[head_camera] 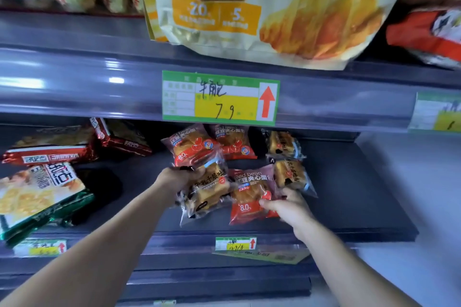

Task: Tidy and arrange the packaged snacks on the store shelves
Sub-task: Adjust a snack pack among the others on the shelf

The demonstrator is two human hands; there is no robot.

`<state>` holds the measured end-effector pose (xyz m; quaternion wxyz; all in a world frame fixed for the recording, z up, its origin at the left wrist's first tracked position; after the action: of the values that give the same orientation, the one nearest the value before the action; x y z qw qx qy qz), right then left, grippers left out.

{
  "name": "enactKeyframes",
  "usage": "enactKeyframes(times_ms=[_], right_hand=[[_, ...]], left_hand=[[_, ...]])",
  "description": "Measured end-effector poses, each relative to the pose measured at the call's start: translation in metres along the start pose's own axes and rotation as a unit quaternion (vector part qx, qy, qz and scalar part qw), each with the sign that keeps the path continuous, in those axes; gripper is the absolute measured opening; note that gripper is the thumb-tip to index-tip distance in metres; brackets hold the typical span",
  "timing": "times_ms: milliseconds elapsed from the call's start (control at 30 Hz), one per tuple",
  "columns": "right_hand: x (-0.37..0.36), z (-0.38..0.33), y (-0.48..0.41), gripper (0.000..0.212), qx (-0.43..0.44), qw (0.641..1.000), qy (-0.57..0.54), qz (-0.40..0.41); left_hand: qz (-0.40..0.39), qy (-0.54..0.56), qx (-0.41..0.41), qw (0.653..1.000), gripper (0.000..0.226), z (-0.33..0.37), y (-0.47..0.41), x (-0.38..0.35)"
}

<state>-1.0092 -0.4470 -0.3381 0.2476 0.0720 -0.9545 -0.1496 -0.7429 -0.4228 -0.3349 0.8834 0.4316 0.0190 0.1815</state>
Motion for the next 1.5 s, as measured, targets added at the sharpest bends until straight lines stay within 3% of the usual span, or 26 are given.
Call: enactKeyframes(times_ms=[100, 233, 367, 500, 633, 767, 867, 1000, 1100, 1167, 1333, 1500], right_hand=[[0.009, -0.002, 0.006, 0.018, -0.003, 0.996, -0.074, 0.041], [0.02, 0.009, 0.01, 0.018, -0.03, 0.982, -0.155, 0.103], [0.024, 0.018, 0.012, 0.015, -0.01, 0.983, -0.135, 0.126], [0.019, 0.026, 0.015, 0.026, 0.006, 0.991, -0.079, 0.111], [0.015, 0.025, 0.016, 0.025, 0.03, 0.989, -0.093, 0.116], [0.001, 0.012, 0.019, 0.024, 0.075, 0.996, -0.034, 0.022], [-0.005, -0.004, 0.026, 0.038, 0.104, 0.994, -0.012, -0.01], [-0.005, -0.027, 0.029, 0.03, 0.101, 0.977, -0.187, -0.025], [-0.004, -0.031, 0.017, 0.037, 0.045, 0.925, -0.376, -0.022], [0.002, -0.035, 0.015, 0.035, 0.033, 0.899, -0.437, -0.008], [0.018, -0.042, 0.024, 0.021, 0.076, 0.94, -0.334, -0.01], [0.034, -0.064, 0.046, 0.011, 0.157, 0.975, -0.154, 0.037]], left_hand=[[0.005, 0.011, 0.005, 1.0, 0.035, 0.001, 0.006, 0.002], [0.017, 0.048, -0.019, 0.999, 0.03, -0.005, 0.016, 0.003], [-0.078, 0.068, 0.02, 0.994, 0.01, -0.009, 0.04, -0.011], [-0.053, 0.117, 0.014, 0.992, 0.018, -0.017, 0.042, -0.013], [-0.021, 0.196, -0.057, 0.979, 0.019, -0.014, 0.045, -0.004], [-0.048, 0.319, -0.132, 0.937, 0.012, 0.006, 0.059, -0.001], [-0.079, 0.324, -0.134, 0.933, 0.01, 0.02, 0.072, -0.016], [-0.12, 0.316, -0.083, 0.937, 0.013, 0.023, 0.066, -0.049], [-0.149, 0.266, -0.05, 0.951, 0.016, 0.024, 0.062, -0.074], [-0.141, 0.22, -0.048, 0.964, 0.016, 0.023, 0.06, -0.085], [-0.121, 0.126, -0.083, 0.981, 0.056, 0.029, 0.069, -0.084], [-0.097, 0.065, -0.119, 0.986, 0.046, 0.035, 0.099, -0.07]])
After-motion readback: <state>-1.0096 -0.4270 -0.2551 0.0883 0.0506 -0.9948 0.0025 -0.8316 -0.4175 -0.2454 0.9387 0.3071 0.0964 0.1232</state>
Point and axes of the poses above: each hand's wrist, its own y-axis away from the middle knuckle, its own x-axis out of the back of the hand, z = x × y, the point moved 3 cm from there along -y, towards the middle knuckle, and after that the axes turned 11 degrees about x, right-handed, at the moved point
